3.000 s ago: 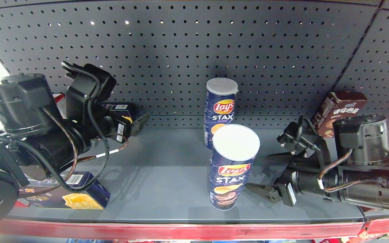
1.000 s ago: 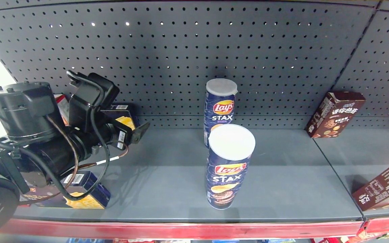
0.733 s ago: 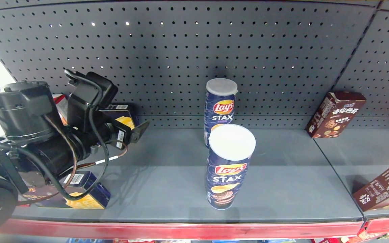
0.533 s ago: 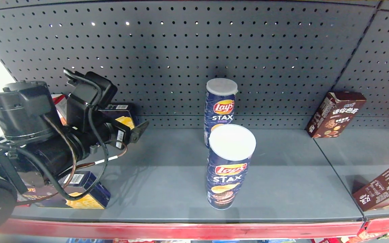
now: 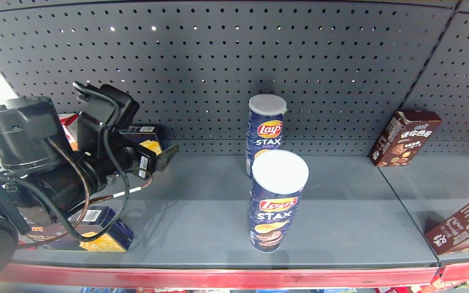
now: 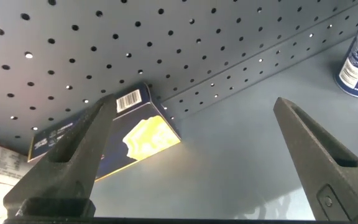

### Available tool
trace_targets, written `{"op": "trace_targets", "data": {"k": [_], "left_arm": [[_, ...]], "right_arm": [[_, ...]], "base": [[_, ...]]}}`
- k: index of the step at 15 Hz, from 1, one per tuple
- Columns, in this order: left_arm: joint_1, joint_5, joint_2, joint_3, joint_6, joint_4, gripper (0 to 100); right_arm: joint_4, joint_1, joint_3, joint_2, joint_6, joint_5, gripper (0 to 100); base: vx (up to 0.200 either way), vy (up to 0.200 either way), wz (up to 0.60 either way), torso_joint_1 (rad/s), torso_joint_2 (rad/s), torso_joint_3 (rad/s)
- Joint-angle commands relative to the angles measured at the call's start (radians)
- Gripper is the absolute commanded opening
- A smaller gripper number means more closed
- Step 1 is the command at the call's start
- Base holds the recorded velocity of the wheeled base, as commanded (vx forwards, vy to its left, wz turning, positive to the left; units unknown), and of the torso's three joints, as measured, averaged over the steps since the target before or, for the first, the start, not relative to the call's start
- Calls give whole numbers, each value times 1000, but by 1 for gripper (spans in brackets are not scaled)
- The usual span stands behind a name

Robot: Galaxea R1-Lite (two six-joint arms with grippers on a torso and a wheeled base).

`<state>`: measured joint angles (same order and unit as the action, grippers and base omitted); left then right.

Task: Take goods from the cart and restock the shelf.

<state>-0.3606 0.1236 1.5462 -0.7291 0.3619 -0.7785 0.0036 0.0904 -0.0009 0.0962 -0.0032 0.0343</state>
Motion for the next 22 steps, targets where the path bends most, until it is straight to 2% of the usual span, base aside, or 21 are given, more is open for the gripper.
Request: {"op": "trace_targets", "data": {"k": [1, 2, 9, 12, 14, 15, 16, 18, 19, 20, 22], "left_arm": [[0, 1, -3, -7, 0, -1, 100], [-1, -1, -1, -10, 2, -1, 100], [-1, -1, -52, -6, 0, 7, 100], [-8, -1, -146, 10, -1, 19, 100], [-9, -15, -233, 47, -4, 41, 100], [-6, -56, -322, 108, -4, 61, 100], [-1, -67, -399, 162, -6, 84, 100], [-6, -64, -517, 247, -3, 93, 100], [-6, -62, -534, 257, -1, 93, 100], [2, -64, -646, 312, -4, 97, 100], [-8, -58, -761, 366, -28, 102, 100]], "right_arm": [[3, -11, 1, 8, 2, -1, 100], [1, -121, 1, -38, 14, 3, 100], [-5, -107, 1, -96, 6, 3, 100], [-5, -107, 1, -96, 6, 3, 100], [-5, -107, 1, -96, 6, 3, 100], [-5, -107, 1, -96, 6, 3, 100], [-5, -107, 1, -96, 6, 3, 100], [-5, -107, 1, -96, 6, 3, 100], [-7, -107, 1, -96, 6, 3, 100], [-5, -107, 1, -96, 6, 3, 100], [-5, -107, 1, -96, 6, 3, 100]], "base": [[0, 0, 0, 0, 0, 0], [0, 0, 0, 0, 0, 0], [0, 0, 0, 0, 0, 0], [0, 0, 0, 0, 0, 0], [0, 0, 0, 0, 0, 0], [0, 0, 0, 0, 0, 0], [0, 0, 0, 0, 0, 0], [0, 0, 0, 0, 0, 0], [0, 0, 0, 0, 0, 0], [0, 0, 0, 0, 0, 0], [0, 0, 0, 0, 0, 0]]}}
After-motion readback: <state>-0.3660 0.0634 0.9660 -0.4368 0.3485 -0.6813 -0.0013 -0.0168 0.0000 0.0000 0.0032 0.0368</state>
